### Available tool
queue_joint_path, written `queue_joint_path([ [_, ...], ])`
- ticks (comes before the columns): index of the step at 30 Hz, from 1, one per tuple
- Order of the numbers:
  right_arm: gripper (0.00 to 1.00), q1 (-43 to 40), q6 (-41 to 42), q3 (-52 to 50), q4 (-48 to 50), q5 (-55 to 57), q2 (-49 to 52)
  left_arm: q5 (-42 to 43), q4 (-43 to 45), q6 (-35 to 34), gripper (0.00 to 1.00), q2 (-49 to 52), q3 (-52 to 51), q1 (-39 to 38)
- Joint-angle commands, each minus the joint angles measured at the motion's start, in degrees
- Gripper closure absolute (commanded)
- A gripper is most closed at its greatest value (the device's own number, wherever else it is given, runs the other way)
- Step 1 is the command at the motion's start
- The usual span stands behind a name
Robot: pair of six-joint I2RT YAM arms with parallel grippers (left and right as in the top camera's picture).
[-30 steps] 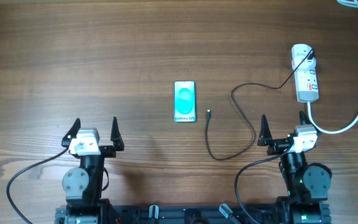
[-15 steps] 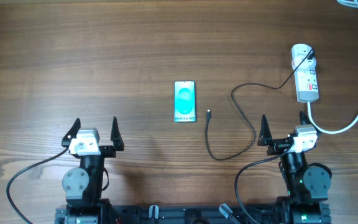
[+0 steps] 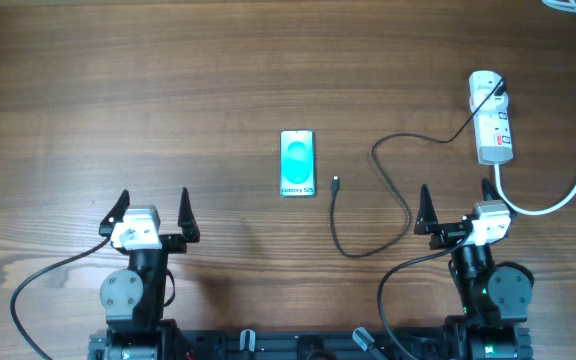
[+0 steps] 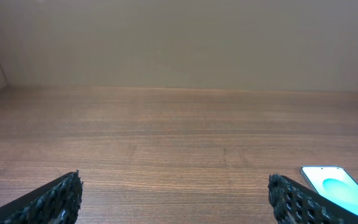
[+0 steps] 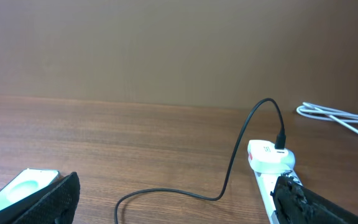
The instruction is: Plug charger to phone and switch on socket
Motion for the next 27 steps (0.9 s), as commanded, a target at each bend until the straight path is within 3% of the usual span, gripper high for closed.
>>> queue_joint_path([
  [1,0.0,-0.24,-0.15,-0.07,0.2,0.94,-0.5,0.66,-0.15,0.5,0.0,-0.39,-0.26,0.48],
  [9,0.0,-0.24,-0.13,-0.07,0.17,0.94,-0.5,3.45,-0.07,-1.77,0.0,-0.39,-0.26,0.46],
  [10,0.0,-0.24,-0.13,-0.07,0.2,0.94,-0.5,7.02,0.33,-7.26,0.0,-0.39,-0.26,0.46],
  [11,0.0,-0.24,-0.13,-0.07,0.2,0.94,-0.5,11.26,0.74,-18.21,0.0,-0.39,-0.26,0.46],
  [15,0.0,-0.24,-0.13,-0.07,0.2,0.94,-0.5,13.79,1.14,-36.96,0.0,-0.39,-0.26,0.46],
  [20,0.0,-0.24,-0.13,-0.07,0.2,0.94,-0.5,16.74,6.8,-39.65,0.0,-0.39,-0.26,0.46],
  [24,0.0,-0.24,-0.13,-0.07,0.2,0.94,-0.5,17.27,20.0,-39.63,0.0,-0.39,0.46,0.46],
  [27,0.0,-0.24,-0.13,-0.07,0.17,0.94,-0.5,17.25,19.65,-38.42,0.0,0.13,4.55,0.48],
])
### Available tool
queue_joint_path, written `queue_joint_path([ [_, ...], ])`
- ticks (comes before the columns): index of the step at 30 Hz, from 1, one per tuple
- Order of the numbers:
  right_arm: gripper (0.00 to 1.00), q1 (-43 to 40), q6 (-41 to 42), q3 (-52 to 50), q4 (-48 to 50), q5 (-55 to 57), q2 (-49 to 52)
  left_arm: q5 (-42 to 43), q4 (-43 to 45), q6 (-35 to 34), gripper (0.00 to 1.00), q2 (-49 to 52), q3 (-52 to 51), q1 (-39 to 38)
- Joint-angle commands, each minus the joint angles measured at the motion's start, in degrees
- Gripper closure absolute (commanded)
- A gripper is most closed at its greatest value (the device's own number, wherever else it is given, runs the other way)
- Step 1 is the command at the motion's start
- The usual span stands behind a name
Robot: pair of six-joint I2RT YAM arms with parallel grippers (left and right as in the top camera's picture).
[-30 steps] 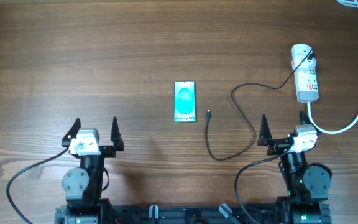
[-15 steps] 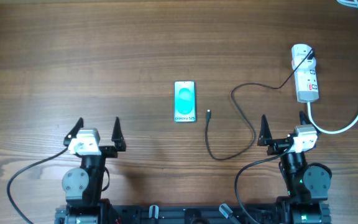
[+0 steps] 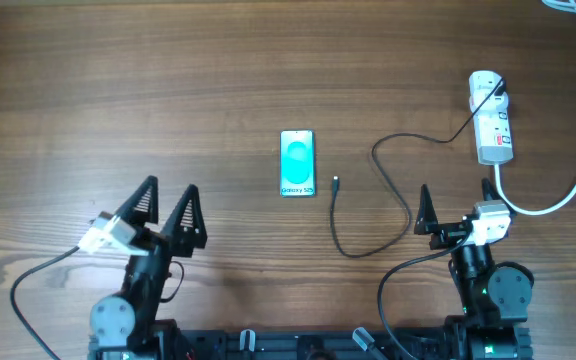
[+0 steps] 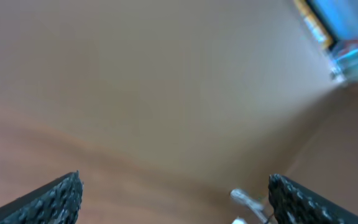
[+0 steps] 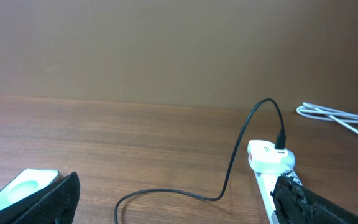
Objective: Plug charger to phone and switch on socket
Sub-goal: 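Move the left gripper forward over the Galaxy S25 phone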
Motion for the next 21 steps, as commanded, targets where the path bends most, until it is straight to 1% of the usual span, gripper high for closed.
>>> queue_joint_path([
  [1,0.0,-0.24,-0.15,-0.07,0.17,0.94,-0.5,1.33,-0.94,0.59,0.0,1.01,5.88,0.46],
  [4,0.0,-0.24,-0.15,-0.07,0.17,0.94,-0.5,1.36,-5.64,4.59,0.0,6.4,13.73,0.46],
  [7,0.0,-0.24,-0.13,-0.07,0.17,0.94,-0.5,2.89,-17.11,9.88,0.0,17.09,26.71,0.46],
  [10,0.0,-0.24,-0.13,-0.07,0.2,0.94,-0.5,4.74,-32.26,13.27,0.0,28.94,40.39,0.46],
  [12,0.0,-0.24,-0.13,-0.07,0.17,0.94,-0.5,5.27,-49.2,14.32,0.0,40.89,54.21,0.46],
  [13,0.0,-0.24,-0.13,-0.07,0.2,0.94,-0.5,7.63,-54.93,15.5,0.0,45.81,59.56,0.46],
  [15,0.0,-0.24,-0.13,-0.07,0.17,0.94,-0.5,13.4,-61.46,15.3,0.0,52.92,66.27,0.46],
  [16,0.0,-0.24,-0.13,-0.07,0.2,0.94,-0.5,16.5,-63.87,15.3,0.0,56.06,68.39,0.46],
  [18,0.0,-0.24,-0.13,-0.07,0.2,0.94,-0.5,20.65,-64.04,15.41,0.0,60.0,69.4,0.35],
  [19,0.0,-0.24,-0.13,-0.07,0.17,0.94,-0.5,21.4,-64.02,15.39,0.0,61.9,69.4,-0.33],
  [21,0.0,-0.24,-0.13,-0.07,0.2,0.94,-0.5,19.89,-64.72,15.1,0.0,65.22,69.4,-3.34],
])
